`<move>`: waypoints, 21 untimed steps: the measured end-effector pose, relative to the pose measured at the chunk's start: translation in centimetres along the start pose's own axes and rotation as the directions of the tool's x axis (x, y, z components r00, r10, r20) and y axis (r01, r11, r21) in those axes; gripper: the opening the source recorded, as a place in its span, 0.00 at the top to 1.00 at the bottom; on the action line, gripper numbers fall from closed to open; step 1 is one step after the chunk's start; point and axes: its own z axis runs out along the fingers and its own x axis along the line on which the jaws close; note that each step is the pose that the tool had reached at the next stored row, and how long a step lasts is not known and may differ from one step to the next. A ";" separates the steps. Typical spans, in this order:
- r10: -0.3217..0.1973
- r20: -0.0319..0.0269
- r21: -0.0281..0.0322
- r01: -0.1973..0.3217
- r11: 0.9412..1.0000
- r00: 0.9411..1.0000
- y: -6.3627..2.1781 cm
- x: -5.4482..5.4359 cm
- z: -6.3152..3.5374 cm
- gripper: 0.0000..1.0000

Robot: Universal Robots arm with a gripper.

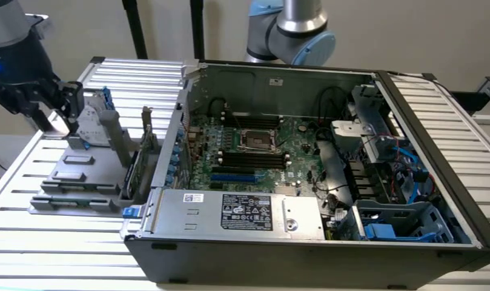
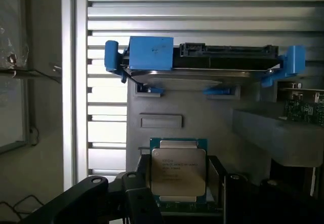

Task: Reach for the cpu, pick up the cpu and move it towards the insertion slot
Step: 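Pick up the cpu and move it towards the insertion slot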

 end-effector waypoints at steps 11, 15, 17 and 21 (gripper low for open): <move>-0.003 0.000 -0.029 0.003 1.000 1.000 -0.02 -4.4 -3.56 0.46; -0.003 0.000 -0.040 0.003 0.999 1.000 -0.02 -6.1 -4.83 0.46; -0.003 0.000 -0.045 0.003 0.999 1.000 -0.02 -7.1 -5.46 0.46; -0.003 0.000 -0.057 0.003 0.998 1.000 0.01 -8.9 -6.40 0.46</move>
